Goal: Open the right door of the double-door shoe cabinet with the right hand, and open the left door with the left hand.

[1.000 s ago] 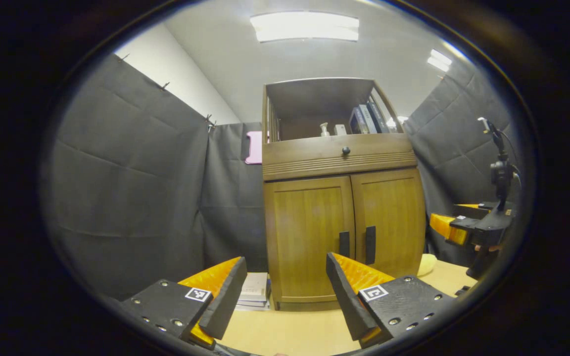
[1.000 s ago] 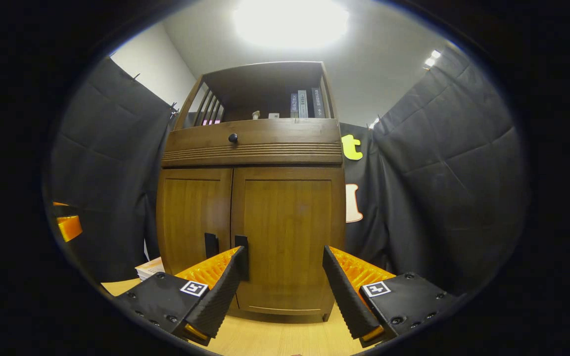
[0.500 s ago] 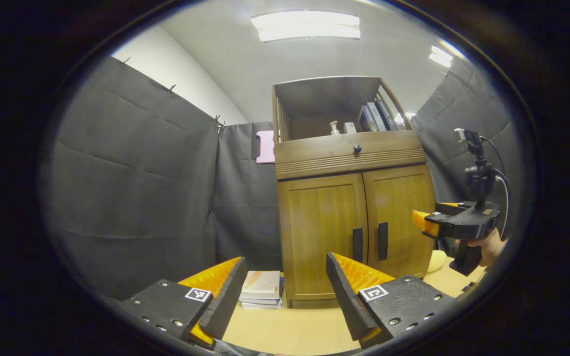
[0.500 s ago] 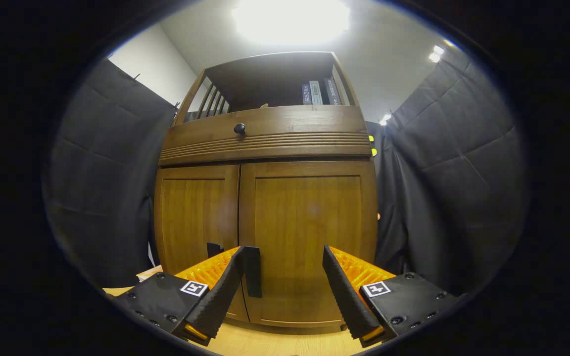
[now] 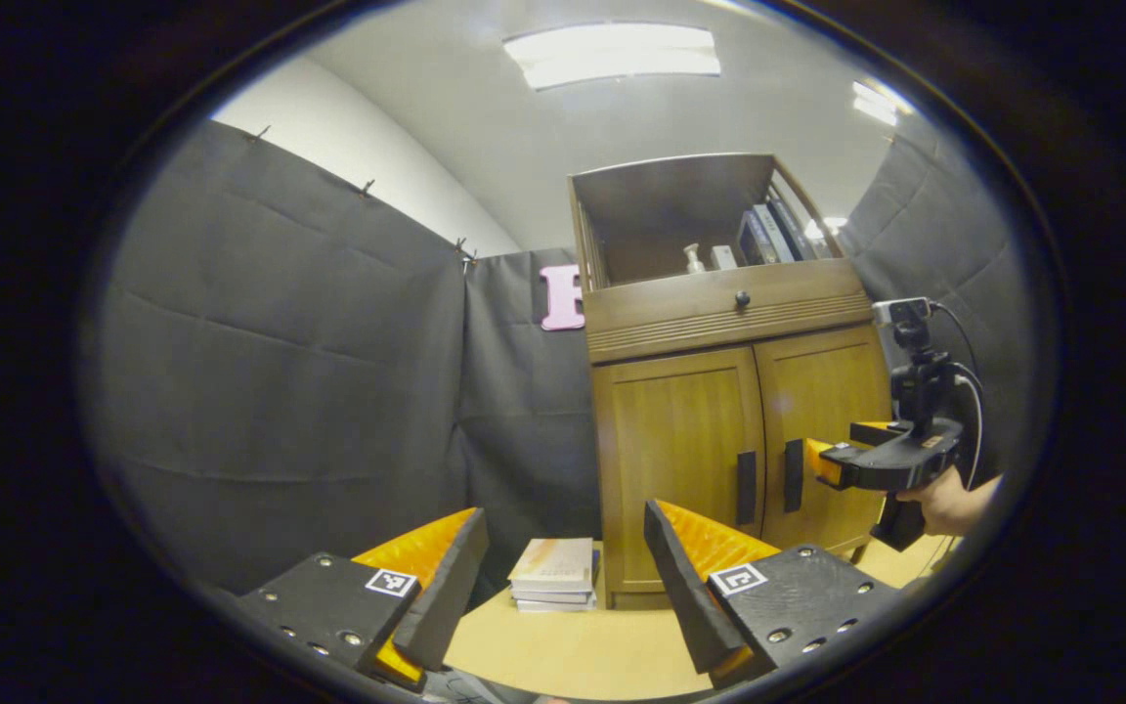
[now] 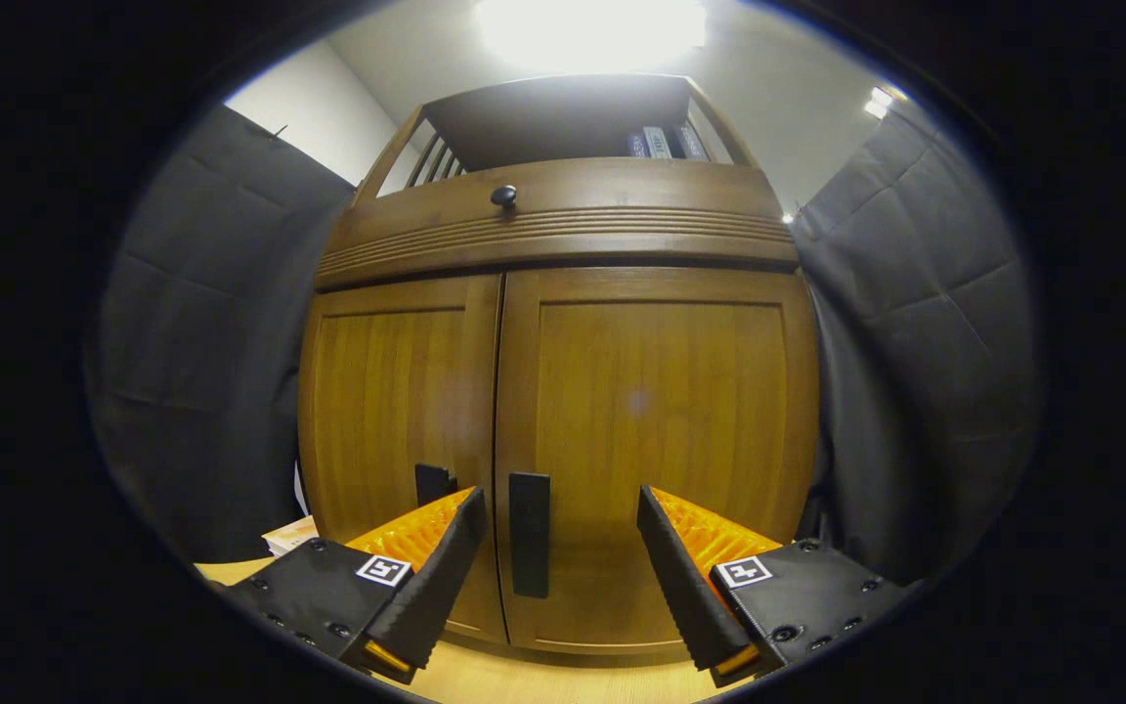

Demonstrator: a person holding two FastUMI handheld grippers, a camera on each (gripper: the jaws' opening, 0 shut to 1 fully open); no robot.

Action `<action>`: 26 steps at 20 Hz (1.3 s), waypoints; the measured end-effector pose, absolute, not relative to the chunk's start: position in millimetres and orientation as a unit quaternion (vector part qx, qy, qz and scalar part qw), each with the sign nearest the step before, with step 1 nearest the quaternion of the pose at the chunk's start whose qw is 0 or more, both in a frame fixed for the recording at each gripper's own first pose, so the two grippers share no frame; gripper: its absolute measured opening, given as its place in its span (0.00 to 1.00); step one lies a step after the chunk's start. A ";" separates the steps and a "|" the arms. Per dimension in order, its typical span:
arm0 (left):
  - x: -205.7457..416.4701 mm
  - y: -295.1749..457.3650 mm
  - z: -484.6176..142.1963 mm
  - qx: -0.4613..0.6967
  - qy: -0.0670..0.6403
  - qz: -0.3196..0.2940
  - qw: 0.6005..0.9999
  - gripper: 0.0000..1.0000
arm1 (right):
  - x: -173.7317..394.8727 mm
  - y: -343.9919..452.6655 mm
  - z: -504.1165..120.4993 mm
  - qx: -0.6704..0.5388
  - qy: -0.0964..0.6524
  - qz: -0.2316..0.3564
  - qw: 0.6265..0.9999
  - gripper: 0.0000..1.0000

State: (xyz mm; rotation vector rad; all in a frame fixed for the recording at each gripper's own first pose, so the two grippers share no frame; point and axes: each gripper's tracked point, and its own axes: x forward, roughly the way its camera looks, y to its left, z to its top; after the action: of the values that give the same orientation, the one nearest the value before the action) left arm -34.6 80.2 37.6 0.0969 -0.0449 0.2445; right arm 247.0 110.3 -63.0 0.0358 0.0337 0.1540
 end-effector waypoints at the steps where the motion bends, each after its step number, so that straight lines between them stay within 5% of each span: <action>1: -36.6 82.0 38.0 0.048 -0.021 0.127 0.991 0.93 | 253.0 112.0 -65.7 0.015 0.017 0.075 0.997 0.98; 8: -41.7 84.0 40.2 0.053 -0.014 0.152 0.987 0.93 | 287.7 132.5 -99.0 0.014 0.050 0.081 0.995 0.97; 15: -46.9 86.7 44.1 0.054 -0.006 0.174 0.983 0.93 | 311.6 147.9 -131.8 0.034 0.099 0.089 0.991 0.84; 18: -46.6 86.9 42.3 0.055 0.001 0.181 0.982 0.93 | 315.0 143.4 -129.2 0.045 0.096 0.072 0.992 0.46; 23: -46.9 87.4 44.0 0.055 0.000 0.181 0.982 0.93 | 318.6 145.3 -129.4 0.030 0.110 0.069 0.991 0.17; 26: -47.3 86.6 44.6 0.057 -0.002 0.173 0.983 0.93 | 313.4 143.8 -130.5 0.045 0.122 0.076 0.989 0.16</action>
State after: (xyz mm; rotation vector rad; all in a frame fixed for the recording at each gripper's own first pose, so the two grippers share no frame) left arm -47.3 86.6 44.6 0.1138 -0.0042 0.3484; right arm 313.4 143.8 -130.5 0.0900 0.2445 0.1524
